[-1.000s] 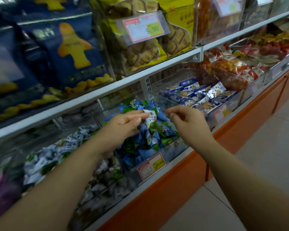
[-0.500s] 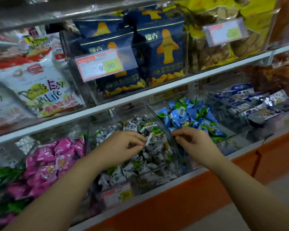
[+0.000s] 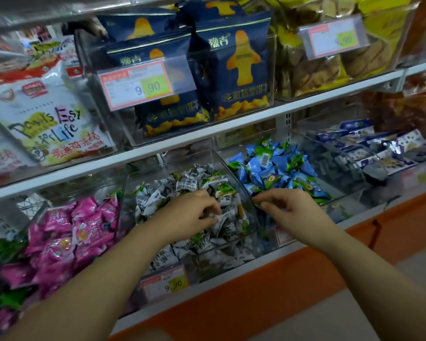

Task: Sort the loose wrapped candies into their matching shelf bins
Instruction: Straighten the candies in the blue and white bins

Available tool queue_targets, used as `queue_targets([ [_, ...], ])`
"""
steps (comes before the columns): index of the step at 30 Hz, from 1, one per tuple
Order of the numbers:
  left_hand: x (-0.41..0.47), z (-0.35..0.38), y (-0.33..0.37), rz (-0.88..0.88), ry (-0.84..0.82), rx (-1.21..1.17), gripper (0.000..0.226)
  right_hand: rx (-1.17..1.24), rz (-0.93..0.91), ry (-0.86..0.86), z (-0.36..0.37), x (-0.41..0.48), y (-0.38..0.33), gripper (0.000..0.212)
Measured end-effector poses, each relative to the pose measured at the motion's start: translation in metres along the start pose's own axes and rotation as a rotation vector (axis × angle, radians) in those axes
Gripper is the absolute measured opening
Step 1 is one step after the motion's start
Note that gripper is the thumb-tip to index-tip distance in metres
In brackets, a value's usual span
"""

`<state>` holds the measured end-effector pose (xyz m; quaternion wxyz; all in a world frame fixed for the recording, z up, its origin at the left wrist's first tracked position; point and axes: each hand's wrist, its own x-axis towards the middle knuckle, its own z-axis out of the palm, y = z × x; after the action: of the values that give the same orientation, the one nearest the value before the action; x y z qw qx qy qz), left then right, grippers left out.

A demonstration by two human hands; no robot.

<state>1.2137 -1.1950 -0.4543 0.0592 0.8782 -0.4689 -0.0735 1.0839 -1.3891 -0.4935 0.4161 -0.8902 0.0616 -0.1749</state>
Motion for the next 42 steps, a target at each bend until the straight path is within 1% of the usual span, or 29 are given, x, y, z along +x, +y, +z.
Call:
queue_targets([
  [5,0.015,-0.002,0.021,0.084,-0.279,0.047,0.022,-0.02,0.01,-0.034,-0.004,-0.004,0.001,0.023],
  [7,0.022,-0.004,0.027,0.092,-0.312,0.023,0.023,-0.003,0.004,-0.015,-0.01,-0.006,0.002,0.023],
  [10,0.028,-0.016,0.03,0.042,-0.222,-0.148,0.018,0.088,0.031,0.073,-0.029,-0.009,0.007,0.02],
  [13,0.039,-0.029,0.038,0.012,-0.093,-0.345,0.012,0.168,0.085,0.236,-0.058,-0.01,0.017,0.017],
  [16,0.061,-0.033,0.057,0.065,0.011,-0.377,0.015,0.136,0.175,0.425,-0.087,-0.008,0.036,0.016],
  [19,0.093,-0.026,0.082,0.127,0.037,-0.343,0.015,0.141,0.277,0.503,-0.109,-0.008,0.057,0.019],
  [21,0.119,-0.018,0.099,0.177,0.009,-0.302,0.015,0.129,0.34,0.477,-0.117,-0.009,0.069,0.024],
  [24,0.158,-0.006,0.124,0.23,-0.084,-0.286,0.017,0.047,0.407,0.355,-0.121,-0.007,0.087,0.035],
  [27,0.194,0.003,0.14,0.259,-0.208,-0.202,0.022,0.026,0.428,0.246,-0.124,-0.007,0.097,0.038],
  [30,0.221,0.015,0.15,0.287,-0.384,-0.097,0.034,0.053,0.441,0.169,-0.13,-0.011,0.107,0.036],
  [34,0.243,0.04,0.149,0.277,-0.592,0.188,0.056,0.093,0.429,0.118,-0.133,-0.014,0.116,0.035],
  [35,0.246,0.043,0.146,0.262,-0.612,0.214,0.058,0.094,0.42,0.115,-0.132,-0.013,0.117,0.036],
  [38,0.252,0.04,0.138,0.234,-0.604,0.167,0.053,0.077,0.387,0.115,-0.127,-0.013,0.117,0.041],
  [40,0.253,0.034,0.133,0.225,-0.586,0.199,0.044,0.091,0.379,0.116,-0.125,-0.013,0.116,0.044],
  [42,0.25,0.029,0.129,0.253,-0.572,0.273,0.033,0.098,0.371,0.123,-0.124,-0.014,0.114,0.044],
])
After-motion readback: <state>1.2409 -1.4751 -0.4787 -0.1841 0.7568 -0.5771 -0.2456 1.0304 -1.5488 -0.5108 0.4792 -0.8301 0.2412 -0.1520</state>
